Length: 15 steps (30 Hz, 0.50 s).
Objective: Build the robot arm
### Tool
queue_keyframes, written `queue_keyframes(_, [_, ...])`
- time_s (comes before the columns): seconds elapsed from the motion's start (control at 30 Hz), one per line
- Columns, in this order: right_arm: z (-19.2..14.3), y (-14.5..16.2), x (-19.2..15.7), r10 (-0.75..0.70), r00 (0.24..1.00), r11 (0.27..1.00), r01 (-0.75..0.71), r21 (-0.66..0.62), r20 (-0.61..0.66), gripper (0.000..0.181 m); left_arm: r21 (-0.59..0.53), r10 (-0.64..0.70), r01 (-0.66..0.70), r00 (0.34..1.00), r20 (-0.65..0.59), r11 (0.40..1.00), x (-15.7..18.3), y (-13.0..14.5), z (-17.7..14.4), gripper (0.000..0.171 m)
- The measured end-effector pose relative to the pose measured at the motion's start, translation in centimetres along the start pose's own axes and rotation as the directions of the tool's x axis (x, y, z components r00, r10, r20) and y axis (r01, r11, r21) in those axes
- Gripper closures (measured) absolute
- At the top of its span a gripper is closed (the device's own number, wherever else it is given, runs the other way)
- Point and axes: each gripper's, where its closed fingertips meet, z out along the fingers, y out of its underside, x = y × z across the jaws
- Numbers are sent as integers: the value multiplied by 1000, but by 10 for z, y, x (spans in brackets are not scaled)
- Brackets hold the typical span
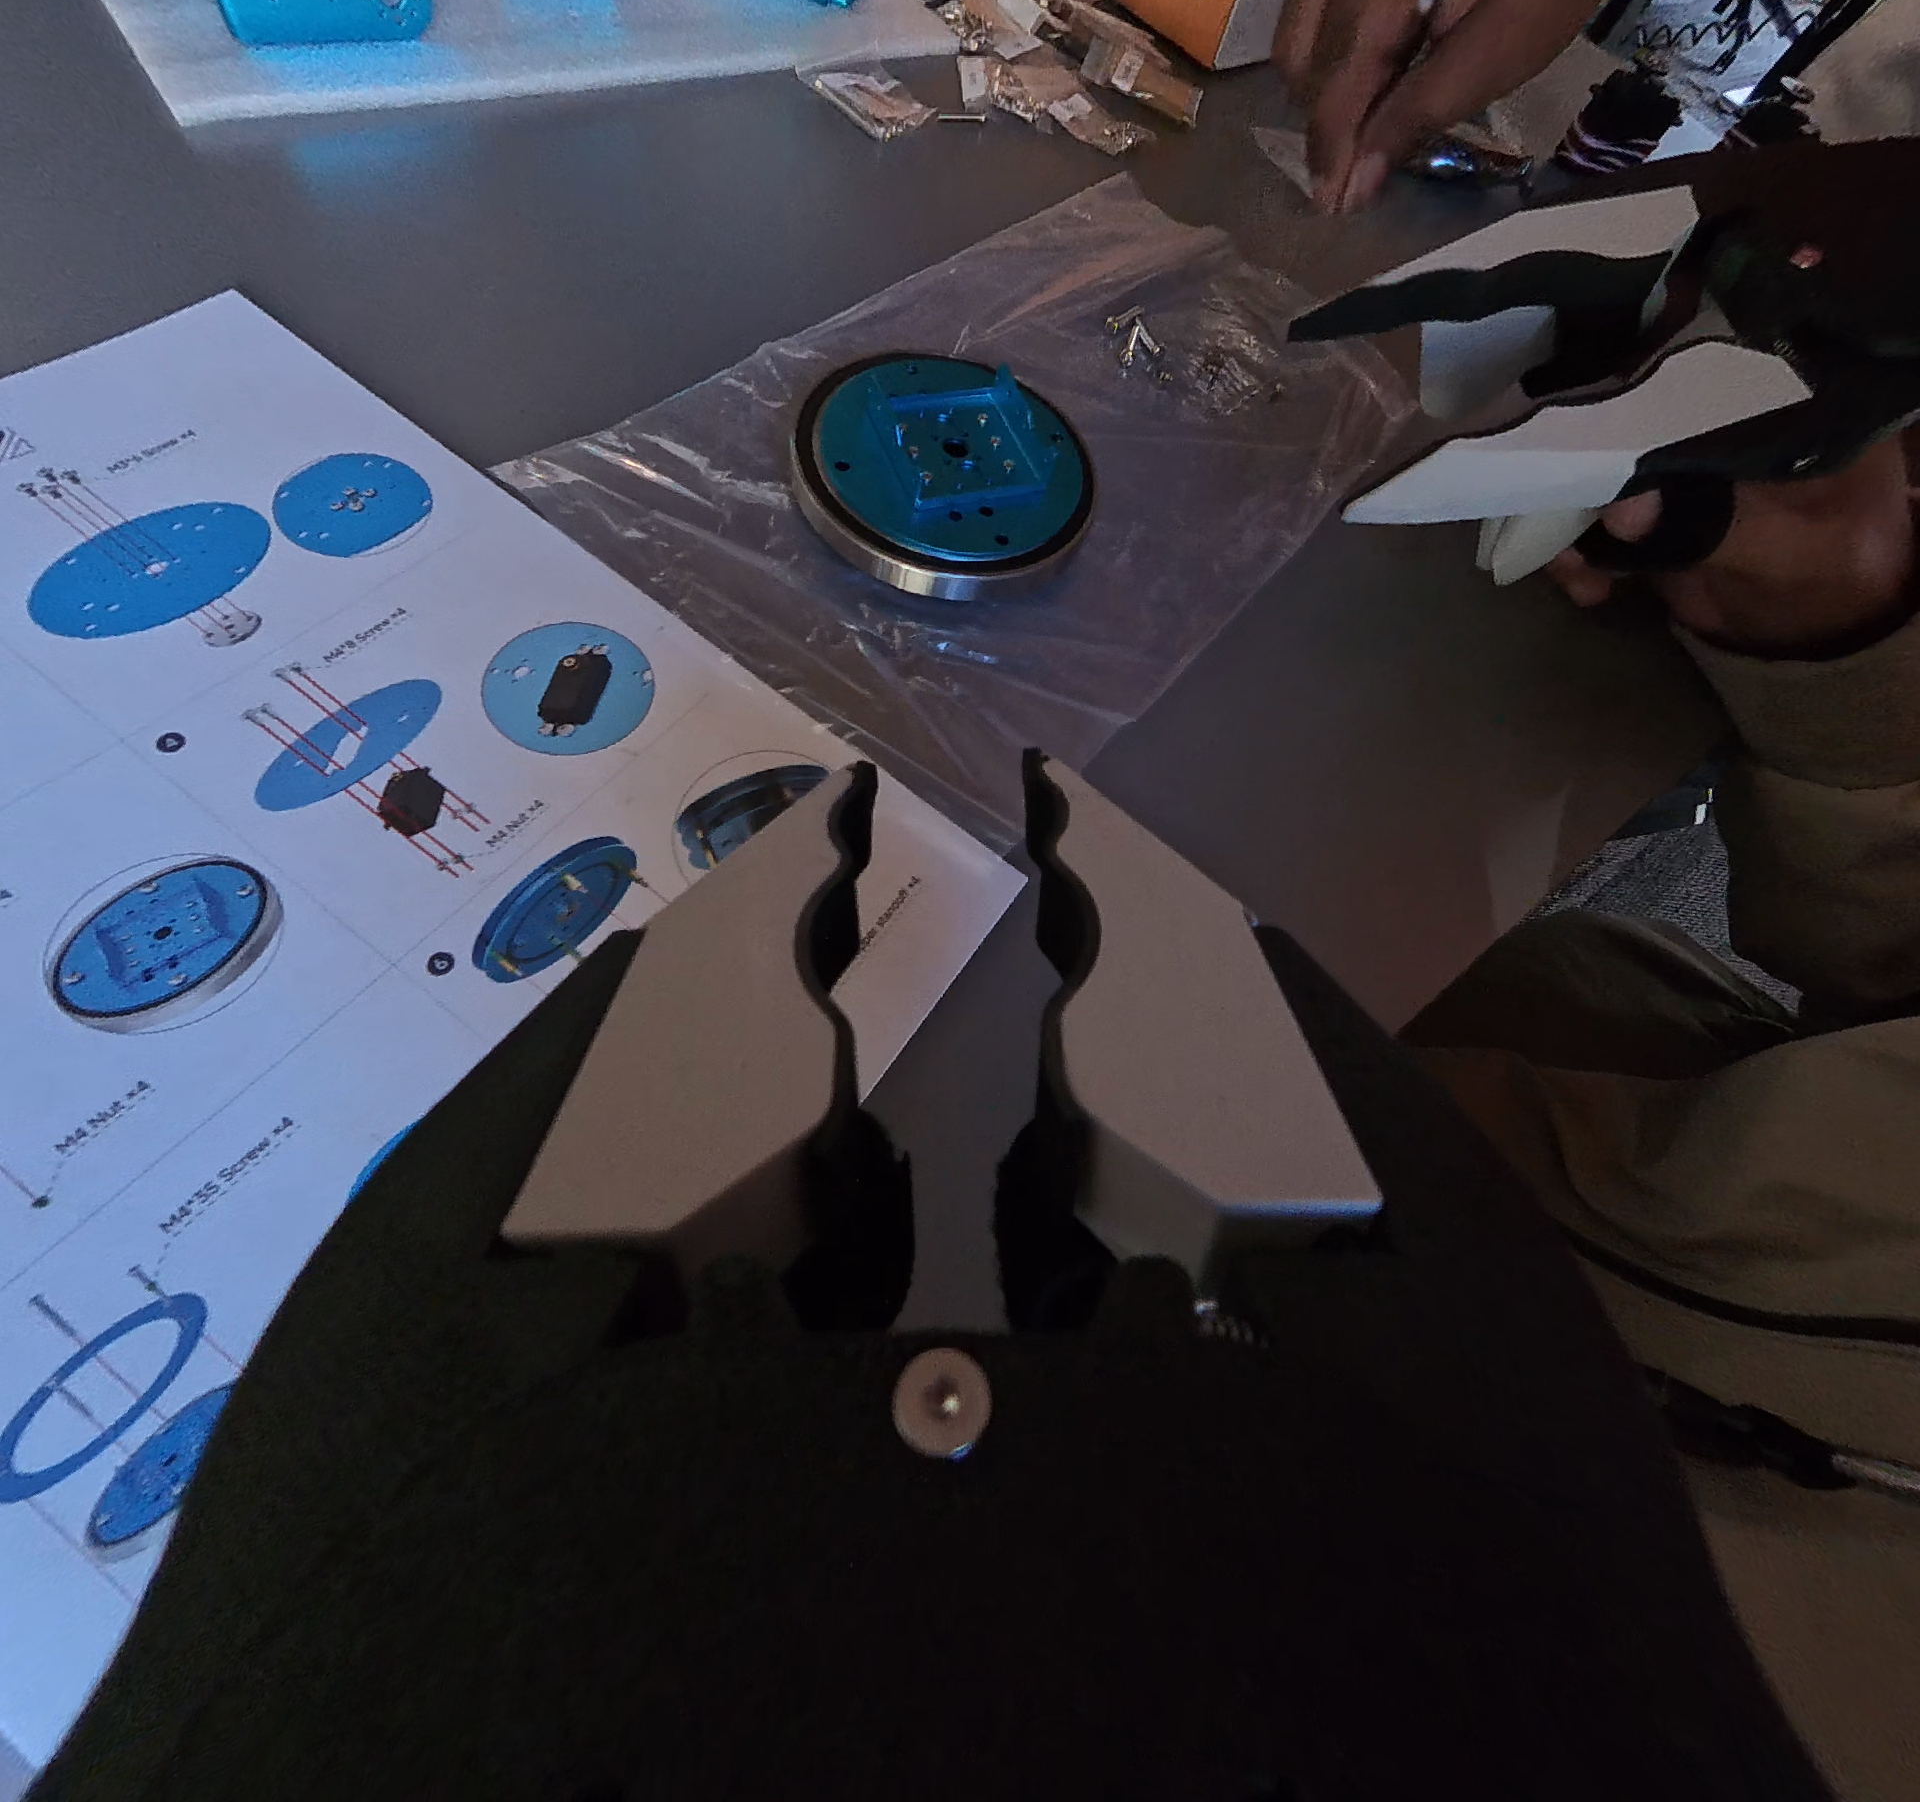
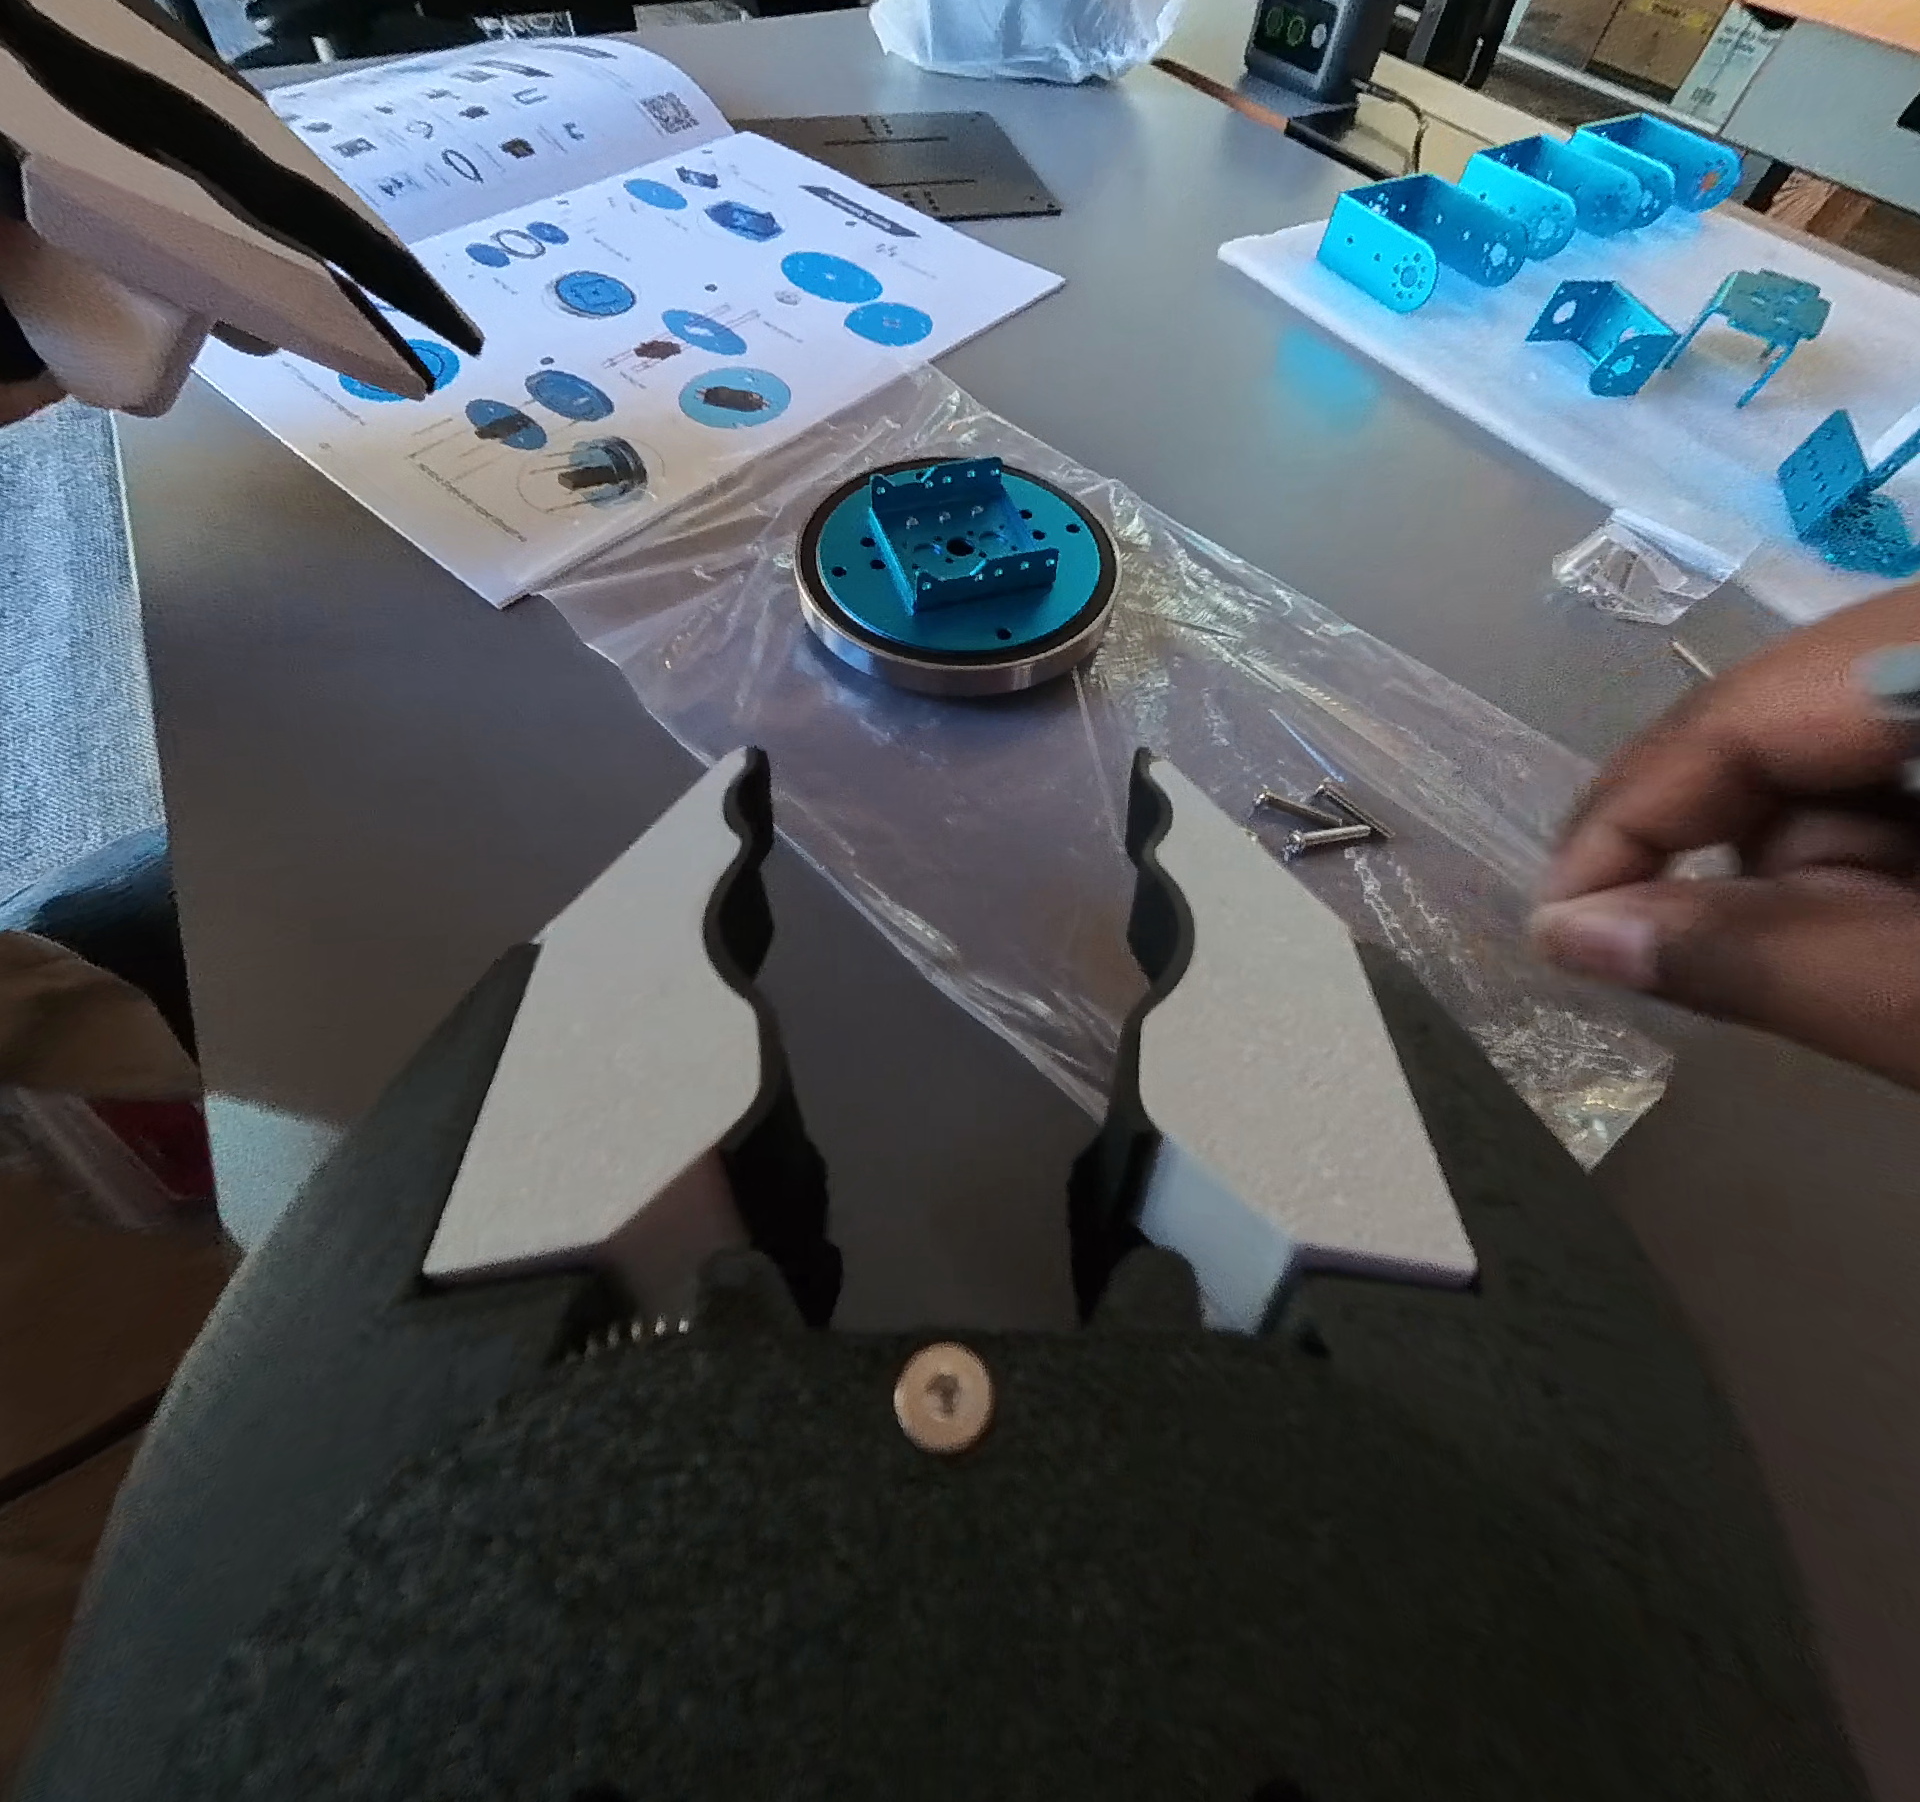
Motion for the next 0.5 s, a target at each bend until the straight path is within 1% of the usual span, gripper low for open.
queue_keyframes(0.07, [0,3,1,-7,1000,1000,7,-23,-22,118,3,0,0,1000,-1,1000,0,0,-1,142])
queue_keyframes(0.17, [-3,3,11,-11,995,999,8,-31,-96,132,6,-9,9,1000,-7,1000,-1,0,-2,142])
queue_keyframes(0.27, [-8,5,26,50,986,998,-53,-18,-156,145,12,-11,11,1000,-19,1000,0,-1,-2,142])
queue_keyframes(0.37, [-8,5,32,102,981,995,-103,4,-163,146,16,-12,13,1000,-29,1000,2,-2,-3,142])
queue_keyframes(0.43, [-4,-2,30,79,982,997,-75,34,-171,150,20,-14,15,999,-33,1000,2,-3,-4,142])
queue_keyframes(0.5, [8,-14,21,53,986,997,-44,58,-156,152,21,-16,16,999,-32,1000,1,-3,-4,142])
